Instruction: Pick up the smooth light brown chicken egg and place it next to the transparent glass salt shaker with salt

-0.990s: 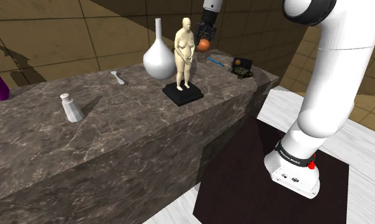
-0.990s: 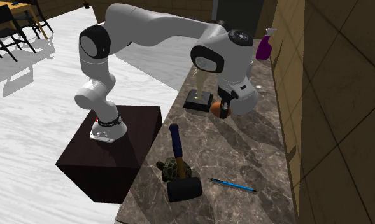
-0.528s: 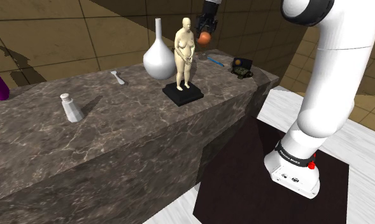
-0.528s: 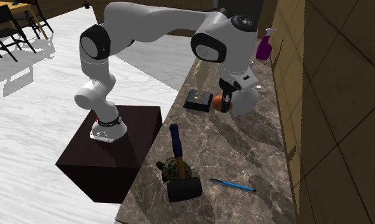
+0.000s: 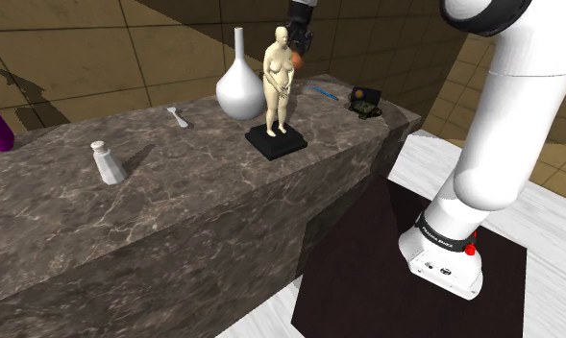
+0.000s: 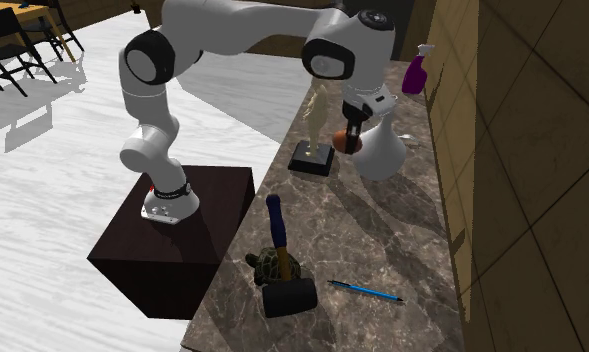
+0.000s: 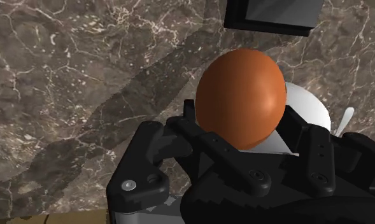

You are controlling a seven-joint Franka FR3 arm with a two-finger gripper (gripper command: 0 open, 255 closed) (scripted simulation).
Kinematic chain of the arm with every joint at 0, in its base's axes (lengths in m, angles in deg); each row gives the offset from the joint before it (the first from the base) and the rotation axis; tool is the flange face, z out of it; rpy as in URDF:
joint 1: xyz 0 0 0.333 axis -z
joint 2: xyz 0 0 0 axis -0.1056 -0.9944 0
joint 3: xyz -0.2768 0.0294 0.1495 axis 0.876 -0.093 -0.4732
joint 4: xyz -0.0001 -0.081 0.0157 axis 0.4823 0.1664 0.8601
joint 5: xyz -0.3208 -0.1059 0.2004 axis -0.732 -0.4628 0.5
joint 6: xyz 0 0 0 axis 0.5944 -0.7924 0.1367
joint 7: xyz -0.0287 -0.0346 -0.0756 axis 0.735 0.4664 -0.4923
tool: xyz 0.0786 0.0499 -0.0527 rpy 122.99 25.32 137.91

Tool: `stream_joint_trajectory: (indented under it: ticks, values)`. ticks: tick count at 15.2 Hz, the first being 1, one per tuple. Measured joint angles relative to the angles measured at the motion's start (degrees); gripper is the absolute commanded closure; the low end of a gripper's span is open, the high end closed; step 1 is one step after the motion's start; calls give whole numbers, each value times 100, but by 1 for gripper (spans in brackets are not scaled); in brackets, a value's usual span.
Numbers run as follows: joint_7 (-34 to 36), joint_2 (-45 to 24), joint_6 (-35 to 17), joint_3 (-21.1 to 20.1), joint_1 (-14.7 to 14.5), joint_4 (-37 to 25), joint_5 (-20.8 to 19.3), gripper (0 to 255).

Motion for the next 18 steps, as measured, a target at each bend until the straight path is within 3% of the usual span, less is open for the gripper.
stream_joint_trajectory:
  ticks: [8,18]
  values:
    - [963,331,-350,-379,-644,450,-118,255]
    - [2226,8,-598,-872,-1427,98,-249,255]
